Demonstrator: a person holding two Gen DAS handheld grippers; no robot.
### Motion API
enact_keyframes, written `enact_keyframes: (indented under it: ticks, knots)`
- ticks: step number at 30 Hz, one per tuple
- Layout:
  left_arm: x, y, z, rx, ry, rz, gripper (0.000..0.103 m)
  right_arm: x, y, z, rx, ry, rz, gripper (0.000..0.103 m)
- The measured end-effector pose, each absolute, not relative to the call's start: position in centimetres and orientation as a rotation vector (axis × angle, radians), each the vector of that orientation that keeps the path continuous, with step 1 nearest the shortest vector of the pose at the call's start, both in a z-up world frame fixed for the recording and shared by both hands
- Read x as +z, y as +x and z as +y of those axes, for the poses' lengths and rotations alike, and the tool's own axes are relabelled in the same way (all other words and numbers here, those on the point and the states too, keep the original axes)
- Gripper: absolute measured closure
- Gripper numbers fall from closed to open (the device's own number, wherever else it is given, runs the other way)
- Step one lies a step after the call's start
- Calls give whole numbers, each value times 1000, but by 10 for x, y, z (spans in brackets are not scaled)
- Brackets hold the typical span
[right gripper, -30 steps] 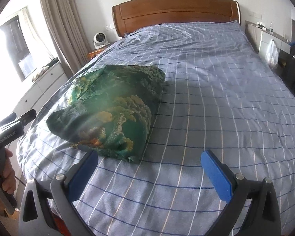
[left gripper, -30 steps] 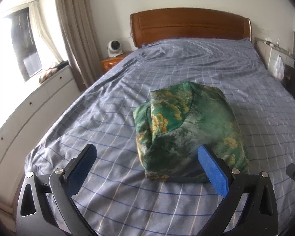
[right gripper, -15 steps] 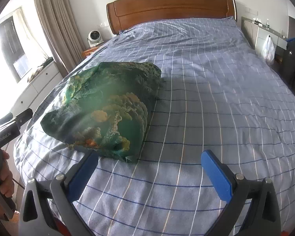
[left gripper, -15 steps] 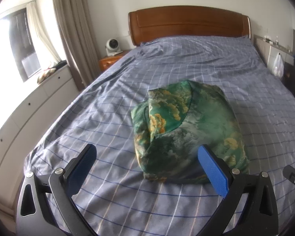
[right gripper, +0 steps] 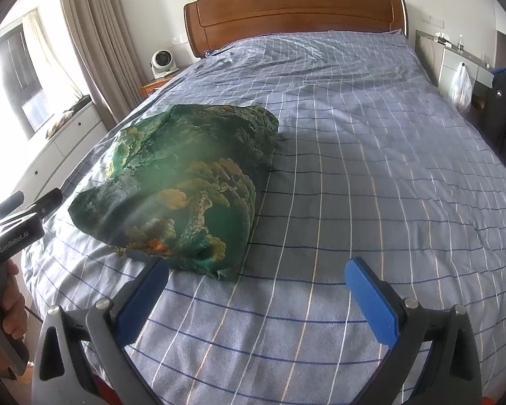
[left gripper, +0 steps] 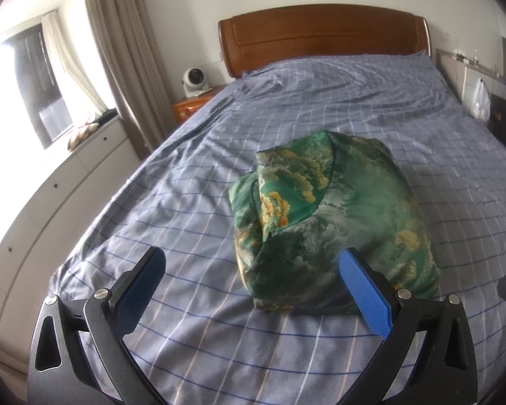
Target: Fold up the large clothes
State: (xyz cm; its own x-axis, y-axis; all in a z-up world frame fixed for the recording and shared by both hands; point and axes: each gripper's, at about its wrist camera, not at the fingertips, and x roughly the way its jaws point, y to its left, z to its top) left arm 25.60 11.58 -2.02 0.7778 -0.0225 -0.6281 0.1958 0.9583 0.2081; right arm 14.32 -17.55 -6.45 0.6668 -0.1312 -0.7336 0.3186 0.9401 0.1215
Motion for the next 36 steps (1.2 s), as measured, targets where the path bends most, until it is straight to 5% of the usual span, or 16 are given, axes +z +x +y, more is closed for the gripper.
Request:
enact_keyframes:
  ticks: [36]
  knots:
    - [-33,264,112,-146,251,701,0,-61,142,-177,-348,148,769,0]
